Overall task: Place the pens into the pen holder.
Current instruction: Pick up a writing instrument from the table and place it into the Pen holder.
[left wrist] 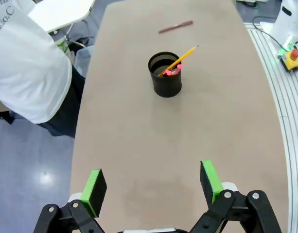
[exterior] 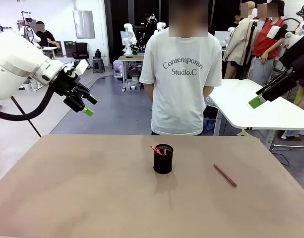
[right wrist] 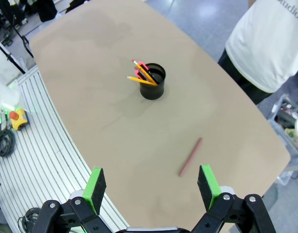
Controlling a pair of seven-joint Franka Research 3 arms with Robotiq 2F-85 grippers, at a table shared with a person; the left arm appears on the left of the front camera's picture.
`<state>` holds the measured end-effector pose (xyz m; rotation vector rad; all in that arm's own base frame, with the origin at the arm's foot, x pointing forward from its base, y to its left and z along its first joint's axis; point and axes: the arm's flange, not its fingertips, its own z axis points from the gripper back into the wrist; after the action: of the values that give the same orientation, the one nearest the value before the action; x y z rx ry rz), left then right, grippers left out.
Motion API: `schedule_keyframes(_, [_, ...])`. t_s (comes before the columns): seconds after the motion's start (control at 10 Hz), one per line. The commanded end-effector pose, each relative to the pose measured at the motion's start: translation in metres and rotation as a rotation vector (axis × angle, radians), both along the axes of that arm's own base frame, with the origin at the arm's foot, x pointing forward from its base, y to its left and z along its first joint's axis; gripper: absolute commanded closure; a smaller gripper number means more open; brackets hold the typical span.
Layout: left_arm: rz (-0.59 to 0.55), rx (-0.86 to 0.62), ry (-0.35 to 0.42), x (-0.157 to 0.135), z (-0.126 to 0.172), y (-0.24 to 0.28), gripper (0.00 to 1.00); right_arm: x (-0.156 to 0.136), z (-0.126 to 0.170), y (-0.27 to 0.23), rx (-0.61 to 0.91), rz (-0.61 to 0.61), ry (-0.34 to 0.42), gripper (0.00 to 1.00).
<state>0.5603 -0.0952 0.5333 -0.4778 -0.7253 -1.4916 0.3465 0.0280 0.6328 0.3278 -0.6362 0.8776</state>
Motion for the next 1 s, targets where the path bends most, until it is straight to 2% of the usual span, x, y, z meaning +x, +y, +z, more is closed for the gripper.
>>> schedule_keyframes(0.0, [-0.026, 0.000, 0.009, 0.0043, 0.0025, 0.0036, 0.00, -0.0007, 0.0007, -0.0002, 0.016, 0.009, 0.000, 0.00])
schedule_keyframes(0.9, [-0.005, -0.001, 0.006, 0.0013, -0.0015, 0.0000, 0.00, -0.0007, 0.0007, -0.0002, 0.016, 0.009, 0.000, 0.00])
